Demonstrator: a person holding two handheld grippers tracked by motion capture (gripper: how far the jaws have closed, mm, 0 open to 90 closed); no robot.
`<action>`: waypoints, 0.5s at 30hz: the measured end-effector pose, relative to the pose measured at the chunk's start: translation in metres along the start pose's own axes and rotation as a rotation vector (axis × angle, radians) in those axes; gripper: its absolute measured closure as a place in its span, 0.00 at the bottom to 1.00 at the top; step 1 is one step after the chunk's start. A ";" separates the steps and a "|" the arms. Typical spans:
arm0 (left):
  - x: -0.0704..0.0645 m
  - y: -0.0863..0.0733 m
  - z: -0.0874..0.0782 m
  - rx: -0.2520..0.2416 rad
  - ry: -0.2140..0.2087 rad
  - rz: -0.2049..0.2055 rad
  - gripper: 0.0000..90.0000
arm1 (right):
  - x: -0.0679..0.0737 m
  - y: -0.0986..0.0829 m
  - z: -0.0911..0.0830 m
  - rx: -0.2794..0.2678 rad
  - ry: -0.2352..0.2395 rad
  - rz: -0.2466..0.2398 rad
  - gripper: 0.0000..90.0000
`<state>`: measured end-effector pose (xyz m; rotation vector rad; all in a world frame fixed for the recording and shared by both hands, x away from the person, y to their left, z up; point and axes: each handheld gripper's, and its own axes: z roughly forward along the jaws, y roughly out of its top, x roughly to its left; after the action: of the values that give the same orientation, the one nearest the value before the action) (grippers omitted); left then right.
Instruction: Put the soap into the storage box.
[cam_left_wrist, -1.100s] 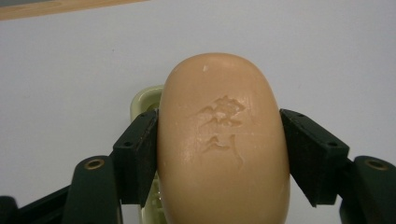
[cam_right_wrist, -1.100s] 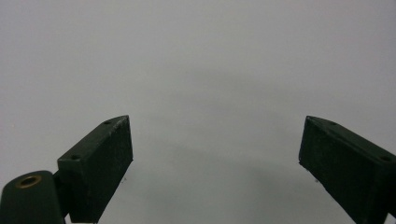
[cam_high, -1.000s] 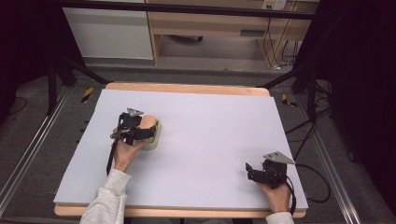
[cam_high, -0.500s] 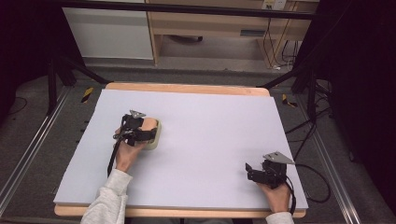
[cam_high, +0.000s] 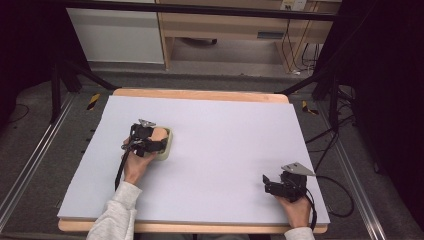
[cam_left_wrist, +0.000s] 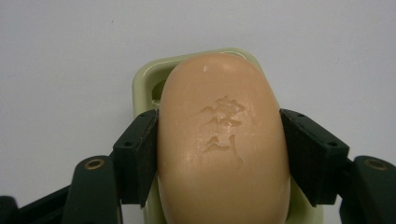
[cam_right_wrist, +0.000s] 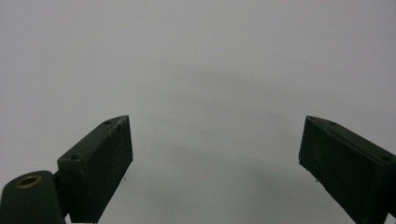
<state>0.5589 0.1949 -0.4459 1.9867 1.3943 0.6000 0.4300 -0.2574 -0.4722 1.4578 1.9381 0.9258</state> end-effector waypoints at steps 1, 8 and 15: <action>0.000 0.000 0.000 -0.001 -0.003 -0.001 0.35 | 0.000 0.000 0.000 0.000 0.000 0.001 0.11; 0.000 -0.001 0.003 0.007 -0.010 -0.001 0.35 | -0.001 0.000 0.000 0.001 -0.001 0.005 0.11; 0.000 -0.002 0.006 0.013 -0.010 -0.003 0.35 | 0.000 0.000 0.000 0.002 -0.001 0.004 0.11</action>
<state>0.5612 0.1940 -0.4514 1.9944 1.3984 0.5804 0.4299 -0.2578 -0.4720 1.4632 1.9370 0.9247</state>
